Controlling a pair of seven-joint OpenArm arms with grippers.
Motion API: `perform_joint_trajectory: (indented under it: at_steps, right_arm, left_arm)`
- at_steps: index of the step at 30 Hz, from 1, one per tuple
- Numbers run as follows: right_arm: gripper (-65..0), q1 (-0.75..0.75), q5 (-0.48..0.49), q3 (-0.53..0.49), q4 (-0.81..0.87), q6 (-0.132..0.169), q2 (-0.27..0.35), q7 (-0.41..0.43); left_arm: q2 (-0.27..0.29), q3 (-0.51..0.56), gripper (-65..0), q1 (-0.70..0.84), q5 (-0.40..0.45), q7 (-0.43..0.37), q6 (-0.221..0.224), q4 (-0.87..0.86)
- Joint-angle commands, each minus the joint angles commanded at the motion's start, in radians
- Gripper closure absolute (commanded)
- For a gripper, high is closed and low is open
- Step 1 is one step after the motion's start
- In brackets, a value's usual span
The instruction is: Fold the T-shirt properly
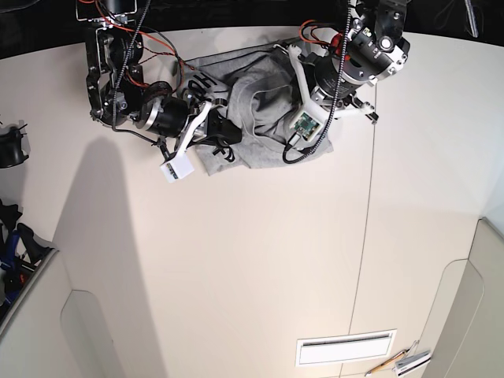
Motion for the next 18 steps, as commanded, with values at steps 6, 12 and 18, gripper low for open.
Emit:
perform_joint_trajectory:
  at_steps: [6,12,18]
  right_arm:
    - [0.0,0.0,0.0,0.0,0.0,0.0,0.002,0.0]
    - [0.0,0.0,0.06,0.001,0.001,0.0,0.002,-0.001]
    - [0.0,0.0,0.169,0.008,0.098,0.001,0.002,-0.054]
  left_arm:
    - [-0.074,0.0,-14.0,0.027,0.024,0.003,0.055,0.0]
    - [-0.097,0.0,-14.0,0.053,0.024,0.003,0.065,0.008]
    - [-0.097,0.0,-1.3,0.093,0.023,0.002,0.05,0.129]
